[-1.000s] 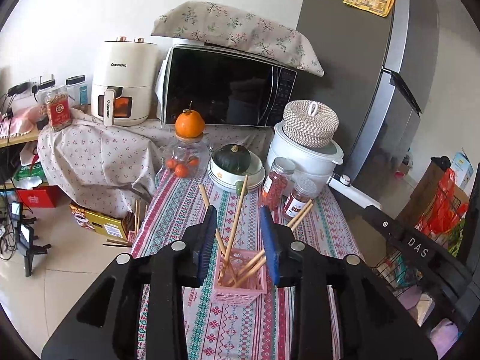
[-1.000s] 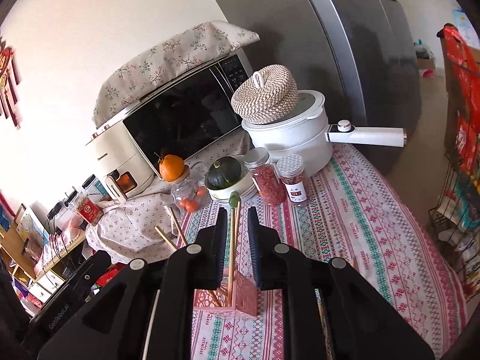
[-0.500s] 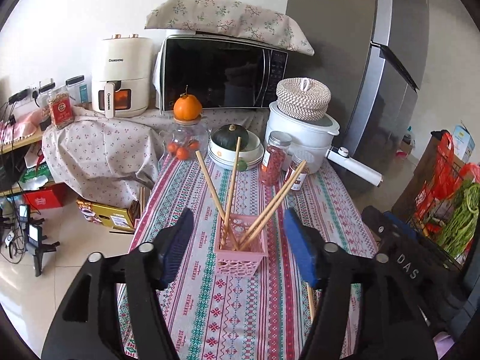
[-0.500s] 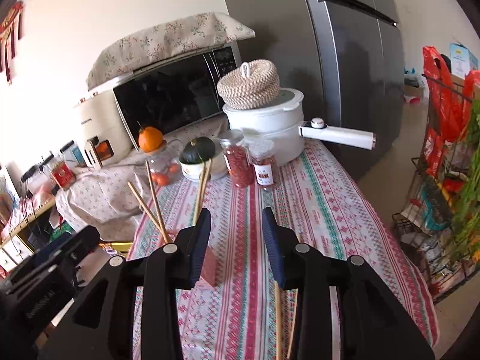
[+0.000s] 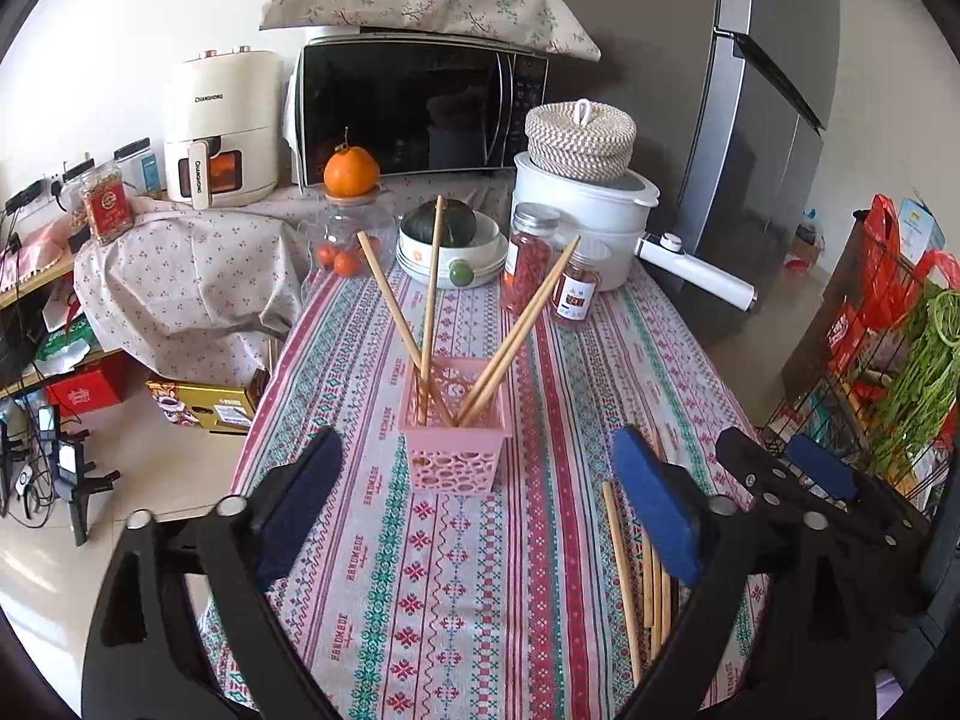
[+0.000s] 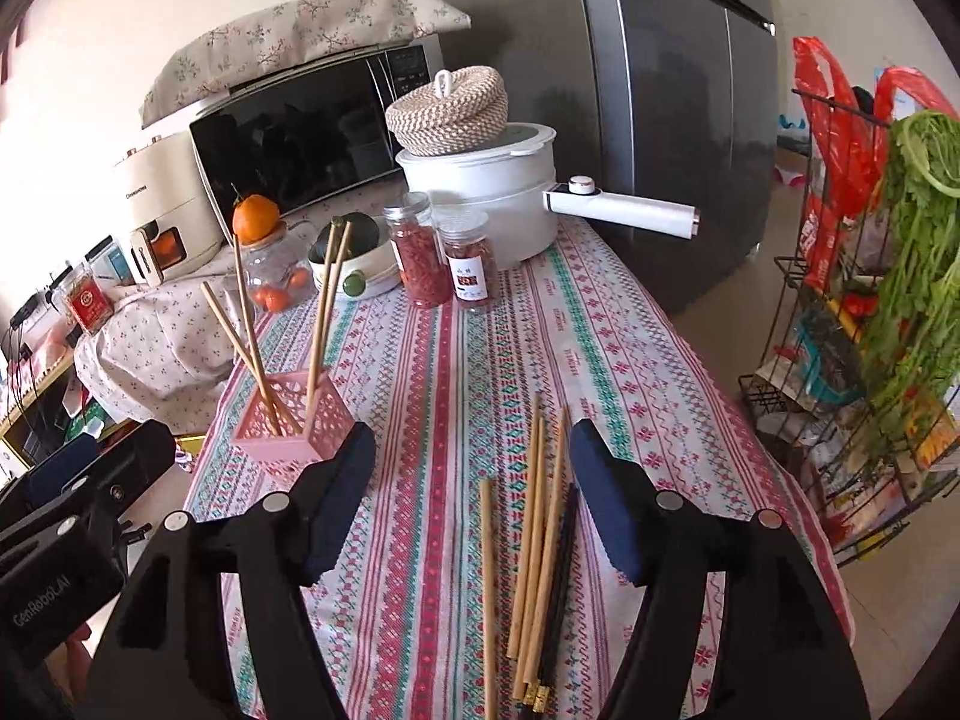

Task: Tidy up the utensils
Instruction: 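Move both open tools back to the chopstick pile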

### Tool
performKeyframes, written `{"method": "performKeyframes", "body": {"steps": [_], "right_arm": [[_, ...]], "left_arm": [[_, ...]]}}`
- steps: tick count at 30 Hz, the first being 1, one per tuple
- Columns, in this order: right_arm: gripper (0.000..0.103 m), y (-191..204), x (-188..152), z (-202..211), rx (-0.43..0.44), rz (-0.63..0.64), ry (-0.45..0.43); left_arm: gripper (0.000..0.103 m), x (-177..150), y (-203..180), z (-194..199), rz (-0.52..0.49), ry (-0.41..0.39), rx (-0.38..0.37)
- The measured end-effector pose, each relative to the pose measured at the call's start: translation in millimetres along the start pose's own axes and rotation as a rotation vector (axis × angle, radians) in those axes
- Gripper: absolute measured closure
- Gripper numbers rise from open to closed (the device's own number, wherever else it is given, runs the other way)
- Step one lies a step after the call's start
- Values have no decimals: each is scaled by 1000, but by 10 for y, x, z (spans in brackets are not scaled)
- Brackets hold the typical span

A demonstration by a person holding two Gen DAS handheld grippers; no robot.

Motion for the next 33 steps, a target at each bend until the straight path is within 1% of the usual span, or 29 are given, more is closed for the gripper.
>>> {"method": "performKeyframes", "body": {"steps": [2,4,6,8,12,13,16,17,20,21,24,27,28,29,30,31,32,33], "right_arm": [[17,-126,-48,-13,-28,-27,15],[10,-297,-95,-46,-49,-77,36],[9,-521,-161,-125,-59,-123,89],[9,-725,-220,-229,-70,-148,150],[9,-1095,-336,-394,-105,-201,237],[9,-1152,-359,-430,-105,-210,258],[9,-1290,-433,-536,-83,-240,334],[9,-1339,-464,-572,-71,-251,362],[9,-1424,-516,-600,-51,-268,402],[9,-1456,-531,-601,-49,-273,408],[9,-1550,-548,-629,-57,-279,425],[9,-1667,-577,-676,-42,-319,456],[9,-1692,-582,-690,-31,-334,469],[9,-1721,-595,-708,-12,-355,487],[9,-1729,-592,-715,-2,-364,494],[9,-1738,-591,-720,7,-372,501],[9,-1745,-588,-723,15,-376,507],[9,-1746,-581,-721,19,-376,509]], "left_arm": [[8,-34,-14,-36,10,17,-2],[7,-72,-23,-106,27,51,-14],[7,-115,-27,-202,50,95,-28],[7,-183,-25,-342,81,158,-44],[7,-367,-36,-689,186,305,-84],[7,-433,-45,-809,231,351,-95],[7,-579,-116,-1093,302,434,-102],[7,-615,-155,-1176,306,456,-107],[7,-713,-314,-1425,304,520,-129],[7,-734,-364,-1508,300,537,-124],[7,-734,-460,-1691,275,547,-88],[9,-703,-546,-1885,214,558,-52],[10,-683,-546,-1928,199,558,-36],[16,-663,-539,-1975,187,556,-19],[23,-663,-524,-2007,182,556,-9],[28,-667,-509,-2055,181,561,-5],[38,-683,-495,-2095,186,570,-7],[43,-699,-487,-2140,193,581,-12]]}}
Point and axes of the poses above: each gripper's, at about its wrist camera, not at the fingertips, and z roughly against the way its jaws point, y to its left, x to its top, the point moved 5 cm from there along -z, roughly the way its jaws point, and after that the axes turned 14 degrees about -x, right-handed, at the moved point
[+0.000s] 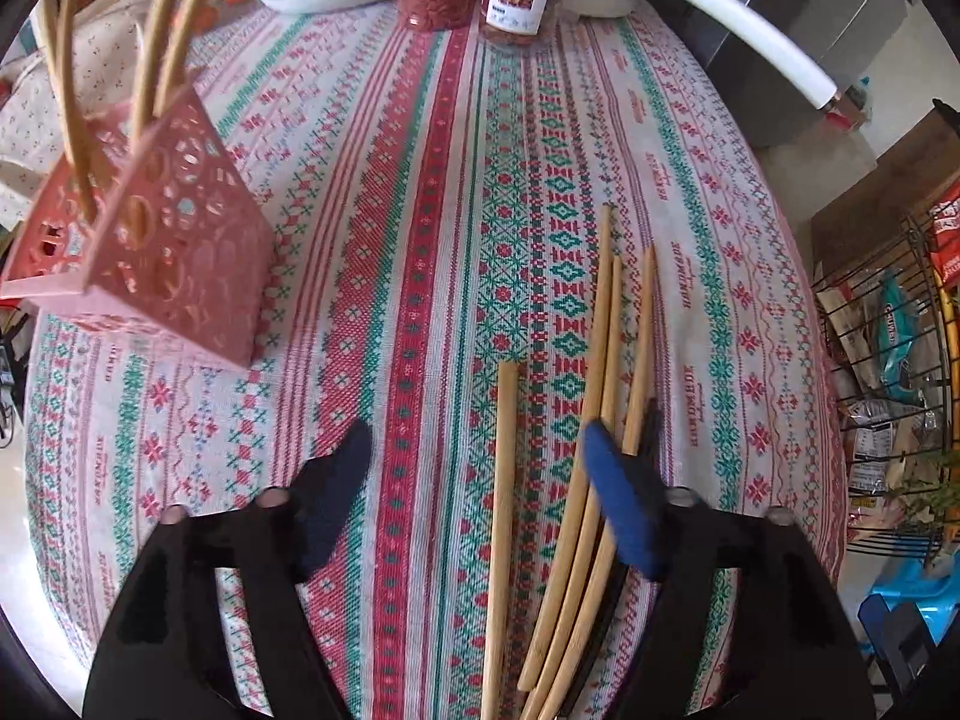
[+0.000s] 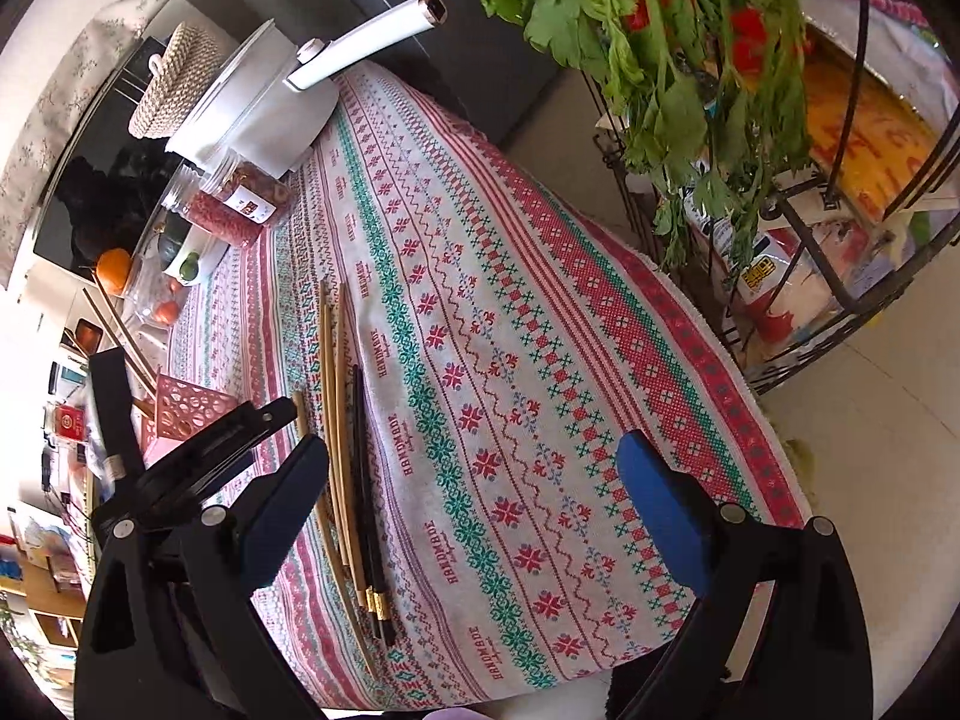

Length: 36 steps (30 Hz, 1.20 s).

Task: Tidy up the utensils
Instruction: 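Move both open tools back to the chopstick pile, then grasp a bamboo chopstick with the left tool while the right tool grasps another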

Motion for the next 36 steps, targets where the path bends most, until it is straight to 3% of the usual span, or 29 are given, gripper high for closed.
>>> {"method": "performKeyframes", "body": {"steps": [10,13,17,22,27,32,36], "right_arm": [[9,-24,50,-28,6,-8,17],[9,-40,66,-50,-8,-17,17],[9,21,66,-110,-25,-11,24],[9,203,98,-253,-40,-1,38],[9,501,291,-416,-94,33,-35],[9,746,425,-767,-41,38,51],[10,909,550,-953,-56,14,51]], "left_arm": [[59,65,33,-193,-39,-17,95],[69,37,0,-192,-70,-25,104],[95,17,-21,-166,-92,-26,107],[97,-134,41,-32,-119,-25,82],[97,-293,42,187,-174,-45,68],[97,-476,113,524,-224,-86,54],[97,-564,250,752,-234,-118,57]]}}
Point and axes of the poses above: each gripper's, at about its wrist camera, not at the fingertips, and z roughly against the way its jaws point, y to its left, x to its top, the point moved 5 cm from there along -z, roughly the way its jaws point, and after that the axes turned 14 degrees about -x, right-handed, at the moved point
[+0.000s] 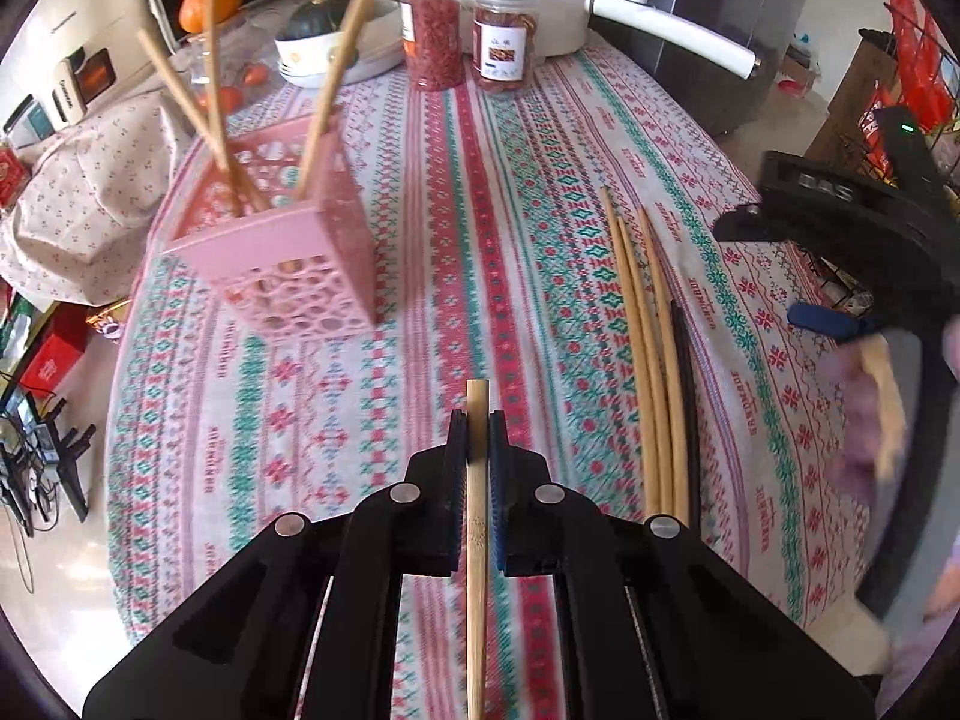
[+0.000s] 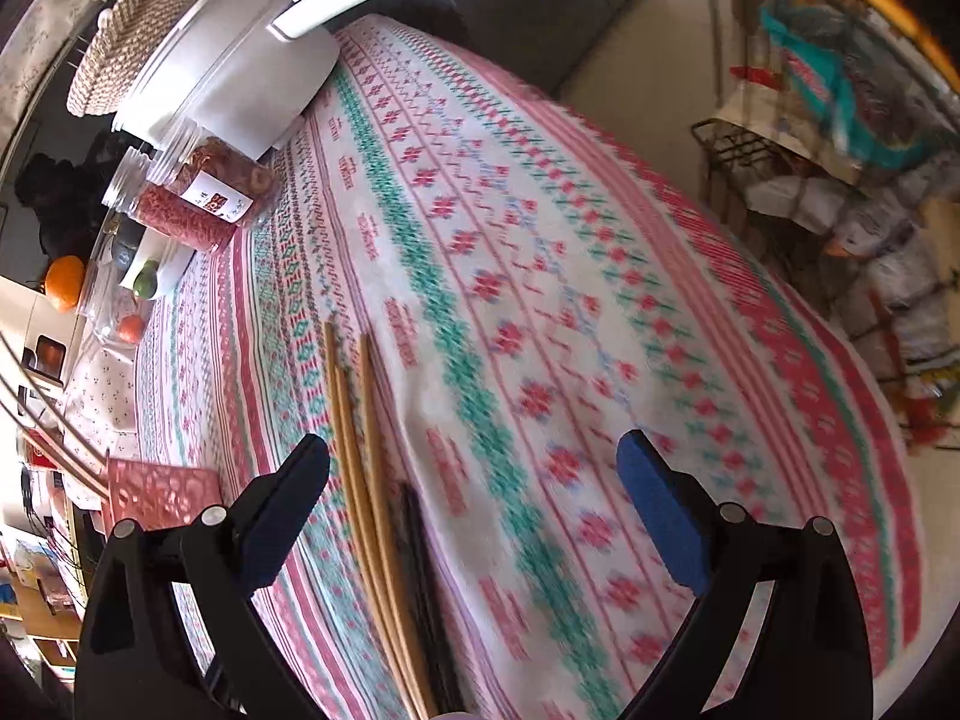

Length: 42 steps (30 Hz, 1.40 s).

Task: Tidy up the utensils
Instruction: 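Grasp a bamboo chopstick with the left tool while the right tool grasps another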

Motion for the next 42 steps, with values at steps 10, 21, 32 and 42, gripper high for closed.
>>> {"method": "performKeyframes", "body": {"steps": [10,21,32,42], "right_arm": [[35,338,150,-229,-151,56,-33],[45,568,59,-278,-220,132,-68],[97,756,-63,-278,-328,260,-201],[97,622,-106,420,-56,198,-327]], "left_arm": [[97,-59,245,254,22,-29,-6],[96,-76,330,323,34,-36,-17],[96,-83,408,404,46,-55,-11],[97,-16,551,743,68,-180,-56]]}}
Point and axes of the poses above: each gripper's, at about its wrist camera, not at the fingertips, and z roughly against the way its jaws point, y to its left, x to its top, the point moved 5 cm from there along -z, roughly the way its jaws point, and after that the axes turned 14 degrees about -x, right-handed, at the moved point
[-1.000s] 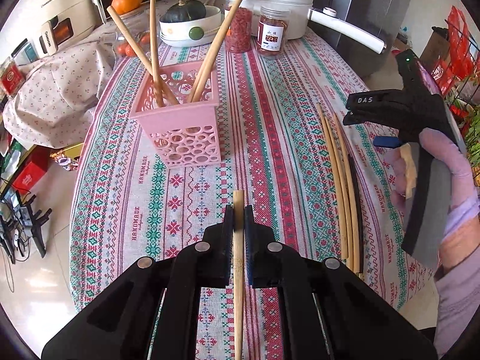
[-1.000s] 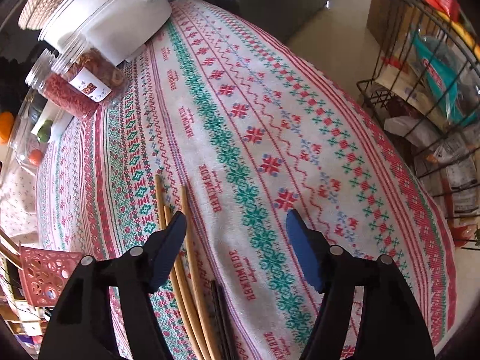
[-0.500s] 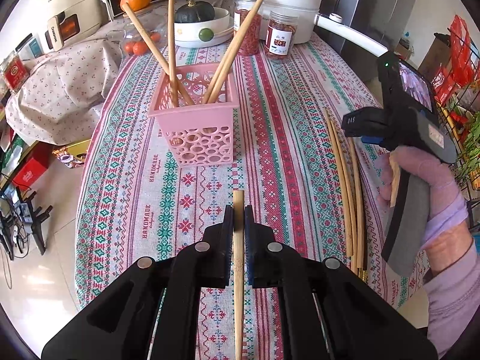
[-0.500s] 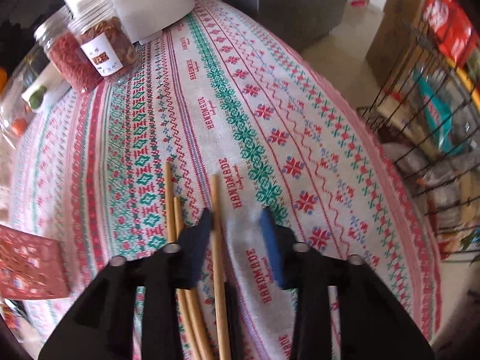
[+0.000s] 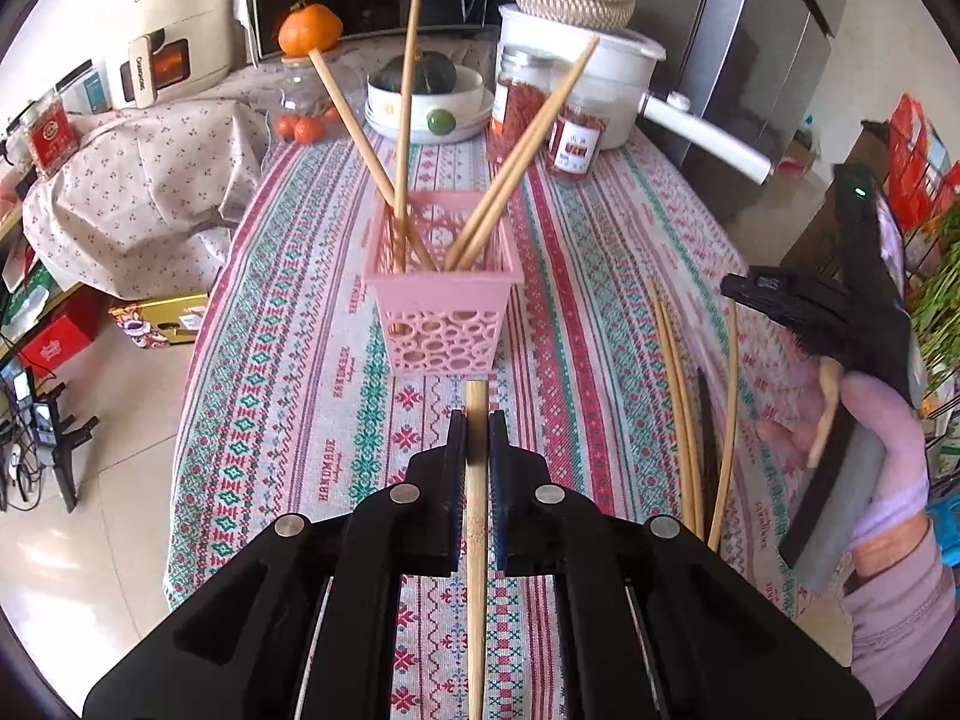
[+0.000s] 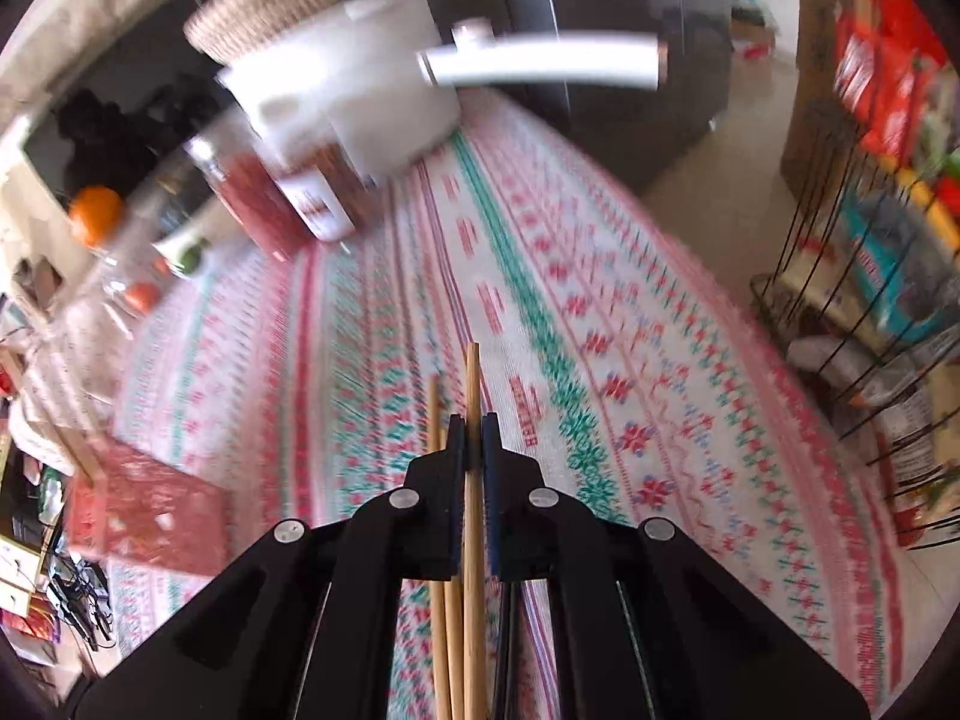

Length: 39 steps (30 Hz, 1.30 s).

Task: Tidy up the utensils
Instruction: 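Grasp a bamboo chopstick with the left tool while the right tool grasps another, then carry both chopsticks to the pink basket and open both tools to drop them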

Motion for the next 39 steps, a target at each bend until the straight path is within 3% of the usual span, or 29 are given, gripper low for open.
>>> {"method": "performKeyframes", "body": {"steps": [11,18,24,33,39], "right_arm": [[97,-158,-285,1321,141,37,-203],[97,-253,-579,1836,214,37,-259],[97,-232,-531,2228,294,1,-300],[97,53,30,2682,405,-56,-370],[97,284,401,2718,425,-84,-431]], "left_arm": [[97,38,-60,522,-4,-134,-70],[97,-111,12,814,14,-195,-68],[97,-133,59,1183,48,-289,-71],[97,659,-72,1802,44,-508,-63],[97,1269,-23,1721,63,-581,-21]]}}
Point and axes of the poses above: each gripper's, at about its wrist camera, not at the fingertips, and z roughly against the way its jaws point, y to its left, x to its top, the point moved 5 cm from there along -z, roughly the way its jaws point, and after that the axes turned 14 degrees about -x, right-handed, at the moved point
